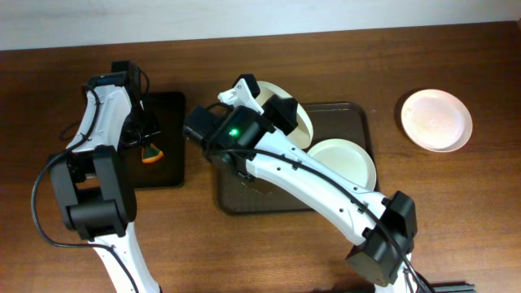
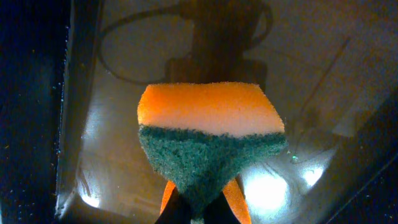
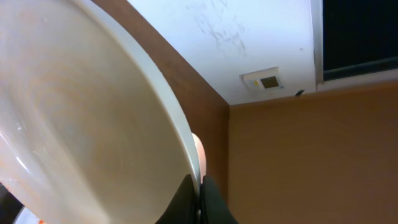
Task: Clean dirty plates on tray and stack at the side
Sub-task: 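Carry the plate with the right gripper and stack it on the first plate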
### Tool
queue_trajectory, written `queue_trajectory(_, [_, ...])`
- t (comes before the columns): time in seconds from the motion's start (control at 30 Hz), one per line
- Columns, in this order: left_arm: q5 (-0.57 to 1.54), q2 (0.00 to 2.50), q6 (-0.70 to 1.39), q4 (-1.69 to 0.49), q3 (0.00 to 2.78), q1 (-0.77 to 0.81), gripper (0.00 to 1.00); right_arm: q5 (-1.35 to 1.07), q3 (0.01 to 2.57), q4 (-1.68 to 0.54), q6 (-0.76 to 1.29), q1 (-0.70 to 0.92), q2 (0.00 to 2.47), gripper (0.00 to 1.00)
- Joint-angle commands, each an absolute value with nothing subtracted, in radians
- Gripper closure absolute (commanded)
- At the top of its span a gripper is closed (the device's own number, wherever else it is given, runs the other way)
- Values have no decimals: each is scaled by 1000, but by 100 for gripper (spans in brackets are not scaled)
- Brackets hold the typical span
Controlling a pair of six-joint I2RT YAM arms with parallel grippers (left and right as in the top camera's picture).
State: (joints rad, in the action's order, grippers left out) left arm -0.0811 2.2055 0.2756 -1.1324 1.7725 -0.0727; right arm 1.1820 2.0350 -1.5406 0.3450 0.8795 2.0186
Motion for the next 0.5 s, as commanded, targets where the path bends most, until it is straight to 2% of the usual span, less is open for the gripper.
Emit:
queue_trajectory(0.0, [-75, 2214, 260, -1126, 1767, -78, 100, 1151, 2054, -1545, 528, 823, 1986, 96])
queue_trajectory(0.17, [-75, 2214, 260, -1111, 1767, -78, 100, 744, 2055, -1528, 720, 551, 1951, 96])
queue_trajectory(0.27, [-75, 2214, 260, -1100, 1767, -78, 100, 357, 2055, -1442, 708, 245, 1883, 96])
queue_trajectory(0.33, [-75, 2214, 260, -1096, 1767, -78, 100, 193, 2054, -1403, 666, 97, 1876, 96])
queue_trajectory(0.37, [-75, 2214, 260, -1095, 1767, -78, 100, 87, 2053, -1375, 620, -28, 1877, 96])
queue_trajectory(0.47, [-75, 2214, 260, -1086, 1767, -78, 100, 41, 2051, -1357, 572, -303, 1893, 96])
